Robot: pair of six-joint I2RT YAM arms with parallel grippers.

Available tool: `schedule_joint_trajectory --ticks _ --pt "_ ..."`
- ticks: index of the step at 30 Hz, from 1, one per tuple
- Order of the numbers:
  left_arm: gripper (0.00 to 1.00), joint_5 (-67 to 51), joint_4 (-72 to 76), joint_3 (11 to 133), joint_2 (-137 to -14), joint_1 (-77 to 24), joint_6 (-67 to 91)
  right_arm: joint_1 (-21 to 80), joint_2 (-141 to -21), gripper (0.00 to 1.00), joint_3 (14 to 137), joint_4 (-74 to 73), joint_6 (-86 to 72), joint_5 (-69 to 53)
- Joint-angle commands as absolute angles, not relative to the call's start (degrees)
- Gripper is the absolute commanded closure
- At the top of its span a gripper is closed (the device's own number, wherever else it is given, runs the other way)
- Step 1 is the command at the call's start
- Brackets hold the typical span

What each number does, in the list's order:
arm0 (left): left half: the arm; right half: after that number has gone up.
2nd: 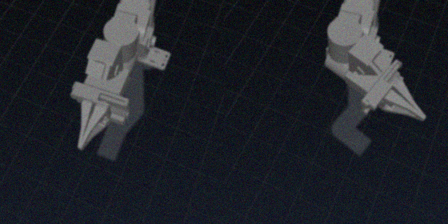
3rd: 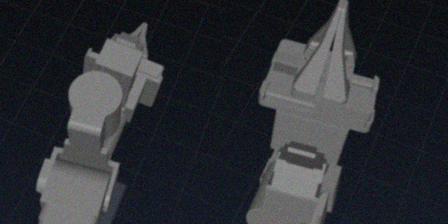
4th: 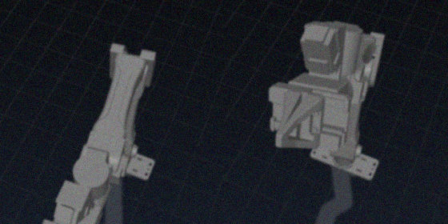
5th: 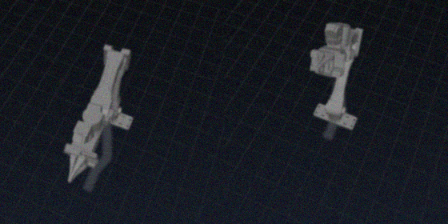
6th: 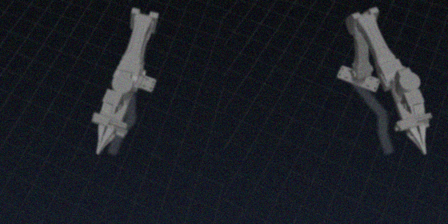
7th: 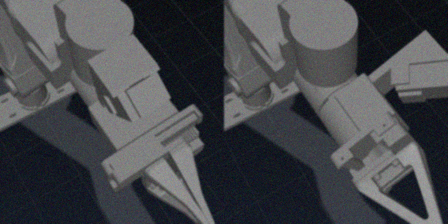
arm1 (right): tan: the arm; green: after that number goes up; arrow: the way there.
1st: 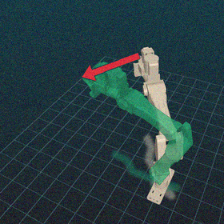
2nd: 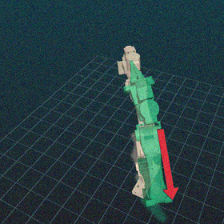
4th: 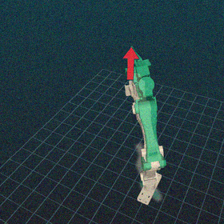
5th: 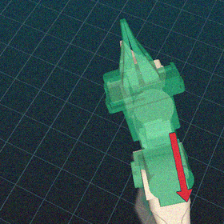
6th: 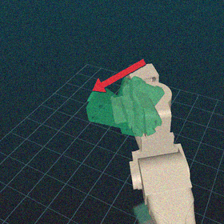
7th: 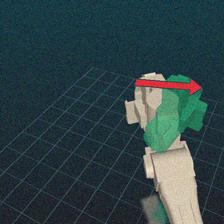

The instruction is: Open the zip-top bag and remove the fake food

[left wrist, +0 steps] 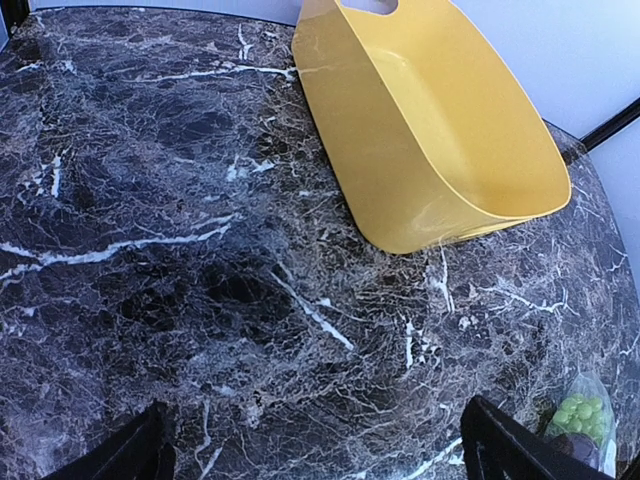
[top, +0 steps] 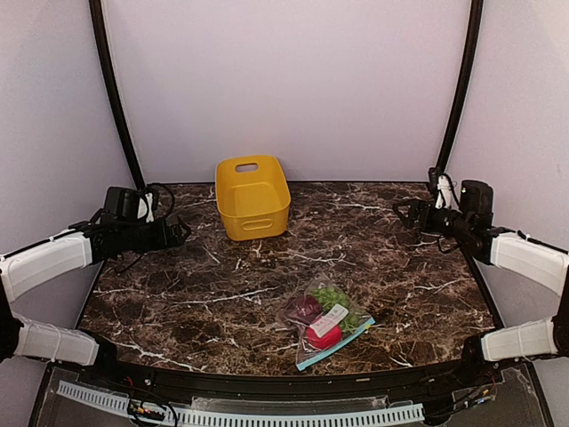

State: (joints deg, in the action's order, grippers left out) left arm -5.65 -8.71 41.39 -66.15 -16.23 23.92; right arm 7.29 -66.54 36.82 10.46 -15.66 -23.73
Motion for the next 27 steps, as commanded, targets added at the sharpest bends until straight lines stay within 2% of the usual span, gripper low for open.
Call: schedule_joint_trajectory --ticks 1,9,15,22,27 --pt "0.01 -3.8 -10.8 41.7 -62.9 -18.0 22.0 7.0 -65.1 0.01 36.4 11.4 -16.5 -21.2" --pt "0.01 -2.3 -17.9 45.6 -58.5 -27.5 15.8 3.2 -64.4 0.01 34.9 13.4 -17.9 -28.0" --pt "0.01 5.9 -24.2 49.4 -60.7 -44.7 9.2 3.0 -64.1 0.01 34.4 13.1 -18.1 -32.4" --pt "0.01 19.4 -23.7 54.4 -71.6 -66.2 -2.8 3.0 -63.7 0.01 33.0 13.4 -18.2 -34.5" --pt "0.01 16.6 -20.5 58.7 -80.8 -74.7 -9.8 2.9 -63.0 0.01 32.6 13.1 -17.9 -35.2"
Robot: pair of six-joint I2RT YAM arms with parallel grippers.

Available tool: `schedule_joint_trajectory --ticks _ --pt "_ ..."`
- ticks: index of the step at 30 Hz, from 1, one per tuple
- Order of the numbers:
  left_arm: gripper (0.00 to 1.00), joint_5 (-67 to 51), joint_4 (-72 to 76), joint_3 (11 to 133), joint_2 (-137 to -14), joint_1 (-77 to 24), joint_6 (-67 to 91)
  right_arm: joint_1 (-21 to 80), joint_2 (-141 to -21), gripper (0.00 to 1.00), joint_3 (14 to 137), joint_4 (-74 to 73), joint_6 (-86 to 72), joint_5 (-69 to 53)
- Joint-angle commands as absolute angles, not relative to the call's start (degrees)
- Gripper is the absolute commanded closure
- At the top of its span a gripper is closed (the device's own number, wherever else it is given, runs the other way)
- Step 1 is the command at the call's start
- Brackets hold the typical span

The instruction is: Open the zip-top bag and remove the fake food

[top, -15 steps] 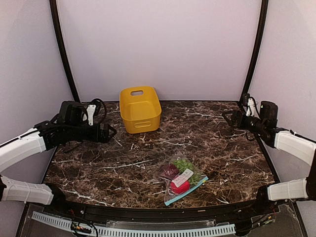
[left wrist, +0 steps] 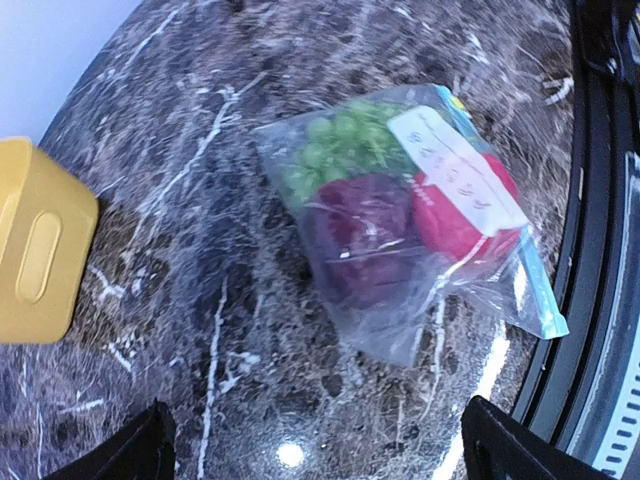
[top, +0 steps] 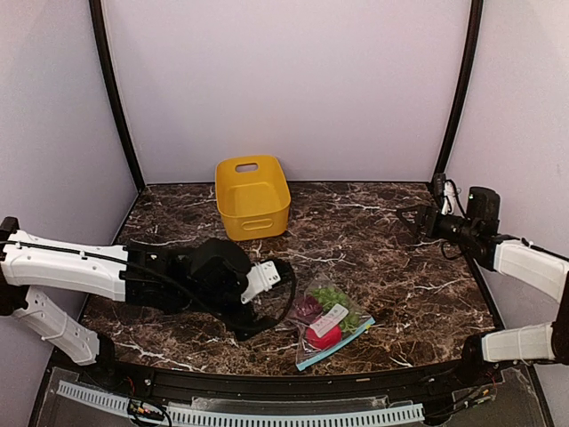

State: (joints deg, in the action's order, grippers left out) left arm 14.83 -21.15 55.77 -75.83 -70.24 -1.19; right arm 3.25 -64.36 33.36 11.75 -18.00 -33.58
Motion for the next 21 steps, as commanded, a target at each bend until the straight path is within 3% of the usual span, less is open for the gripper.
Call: schedule_joint_trajectory --ticks 1,10,21 --pt "0.01 15.5 -20.0 59.2 -81.7 -76.2 -11.6 3.0 -62.8 0.01 32.5 13.1 -17.8 -35.2" --pt "0.01 10.1 -14.3 64.1 -91.0 -77.8 -16.5 2.8 -62.4 0.01 30.7 14.0 -17.7 -35.2" --pt "0.06 8.2 -7.7 67.4 -99.2 -69.2 -13.8 2.1 -62.7 0.01 30.1 15.2 -18.5 -36.4"
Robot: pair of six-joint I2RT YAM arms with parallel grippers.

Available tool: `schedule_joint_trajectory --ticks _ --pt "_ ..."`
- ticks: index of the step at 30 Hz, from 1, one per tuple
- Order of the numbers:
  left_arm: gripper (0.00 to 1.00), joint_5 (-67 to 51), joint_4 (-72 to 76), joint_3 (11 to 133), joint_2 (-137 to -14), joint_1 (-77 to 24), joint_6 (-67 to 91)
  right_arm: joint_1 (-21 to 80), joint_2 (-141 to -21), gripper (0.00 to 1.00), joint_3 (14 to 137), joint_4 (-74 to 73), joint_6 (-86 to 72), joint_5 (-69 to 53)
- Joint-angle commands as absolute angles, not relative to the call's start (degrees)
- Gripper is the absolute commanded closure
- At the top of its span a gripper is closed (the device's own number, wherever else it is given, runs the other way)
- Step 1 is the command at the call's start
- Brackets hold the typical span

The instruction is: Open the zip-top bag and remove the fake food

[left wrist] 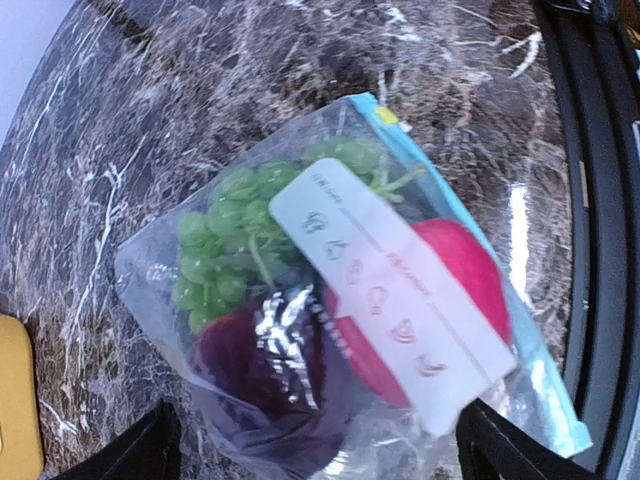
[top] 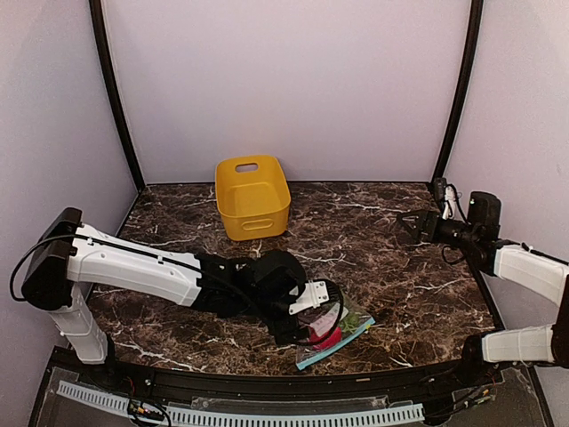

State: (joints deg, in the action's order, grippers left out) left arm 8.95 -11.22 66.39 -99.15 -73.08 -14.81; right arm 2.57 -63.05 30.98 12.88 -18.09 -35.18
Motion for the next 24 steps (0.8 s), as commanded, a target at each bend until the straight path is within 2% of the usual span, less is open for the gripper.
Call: schedule_joint_trajectory --ticks 1,10,16,24 --pt "0.06 9.5 -7.3 67.5 -99.5 -68.7 -13.8 2.1 -62.5 0.01 30.1 15.2 -18.6 -36.4" --pt "0.1 14.5 -5.6 72.6 -105.1 -59.8 -9.0 1.9 -61.3 0.01 28.9 15.0 -19.0 -36.6" --pt "0.09 17.1 -6.3 73.1 -102.7 -57.2 -8.4 2.0 -60.0 0.01 27.5 15.9 -19.6 -37.2" --pt "0.07 9.1 -0.6 59.5 -89.2 -56.7 -3.8 2.0 -58.0 0.01 26.2 16.0 -19.3 -38.8"
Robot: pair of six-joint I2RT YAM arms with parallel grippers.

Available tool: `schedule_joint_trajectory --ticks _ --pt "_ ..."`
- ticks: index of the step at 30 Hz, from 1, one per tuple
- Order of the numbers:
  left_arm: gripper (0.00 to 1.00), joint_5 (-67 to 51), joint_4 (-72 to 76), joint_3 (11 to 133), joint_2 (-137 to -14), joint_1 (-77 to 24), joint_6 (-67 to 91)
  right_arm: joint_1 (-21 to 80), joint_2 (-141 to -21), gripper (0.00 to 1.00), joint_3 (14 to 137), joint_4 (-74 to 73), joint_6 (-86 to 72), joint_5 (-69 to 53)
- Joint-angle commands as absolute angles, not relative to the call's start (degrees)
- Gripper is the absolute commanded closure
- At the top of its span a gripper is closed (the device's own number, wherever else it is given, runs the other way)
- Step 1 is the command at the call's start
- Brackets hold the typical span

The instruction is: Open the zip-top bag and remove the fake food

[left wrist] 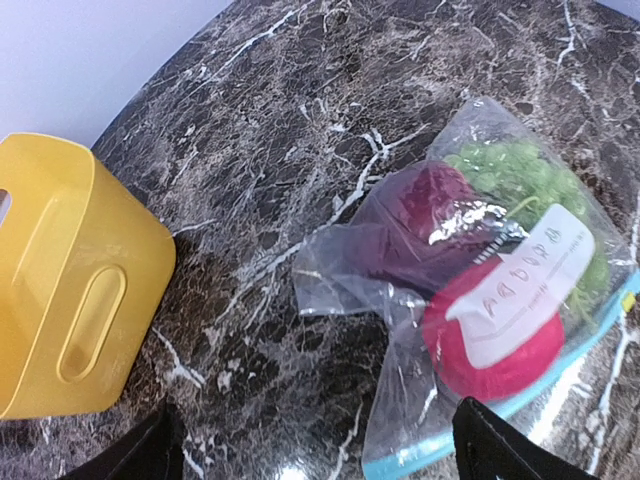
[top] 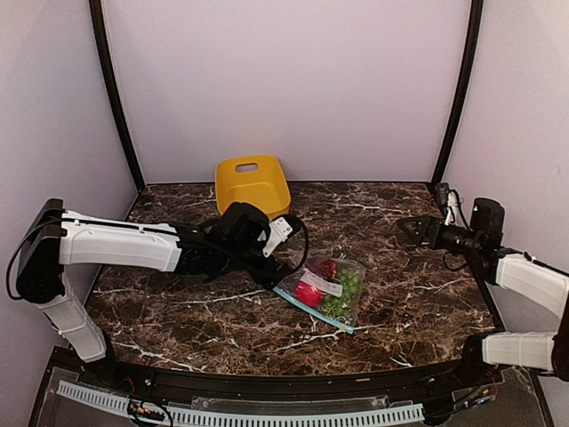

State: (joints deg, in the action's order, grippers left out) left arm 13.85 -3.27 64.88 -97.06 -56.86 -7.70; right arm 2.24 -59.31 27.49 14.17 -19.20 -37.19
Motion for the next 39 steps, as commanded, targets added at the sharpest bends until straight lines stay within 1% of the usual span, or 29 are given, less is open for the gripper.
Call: schedule_joint_trajectory --ticks 1,4,9,19,23,32,36,38,39 --pt "0.07 7.5 -0.9 58.7 -88.0 -56.5 -2.1 2.0 -58.0 0.01 26.0 16.1 -19.4 -39.1" --pt "0.07 1.0 -3.4 56.8 -87.4 -55.3 1.3 2.0 -57.7 0.01 25.3 16.6 -20.0 -39.7" --pt "0.11 -11.7 -2.5 54.4 -88.5 -52.8 7.2 2.1 -55.9 0.01 23.5 17.6 -20.9 -40.8" --pt "0.28 -22.2 2.1 54.4 -95.5 -48.0 16.4 2.3 -53.3 0.01 22.1 16.0 -20.6 -41.0" --pt "0.34 -23.1 3.3 54.9 -98.4 -47.3 18.7 2.3 -52.9 0.01 22.1 15.7 -20.4 -40.7" --pt "0.42 -24.3 4.4 56.4 -102.6 -47.2 20.6 2.5 -50.2 0.01 21.5 15.9 -21.1 -40.6" --pt "0.52 -24.2 5.5 56.9 -103.5 -47.2 21.0 2.6 -49.2 0.01 21.5 15.4 -21.2 -40.8" --pt "0.6 -24.0 5.8 57.1 -103.7 -47.2 21.1 2.8 -48.7 0.01 21.4 15.0 -21.0 -40.9" --pt "0.66 -24.1 5.9 57.2 -103.8 -47.2 21.1 2.8 -48.4 0.01 21.4 14.8 -21.0 -40.9"
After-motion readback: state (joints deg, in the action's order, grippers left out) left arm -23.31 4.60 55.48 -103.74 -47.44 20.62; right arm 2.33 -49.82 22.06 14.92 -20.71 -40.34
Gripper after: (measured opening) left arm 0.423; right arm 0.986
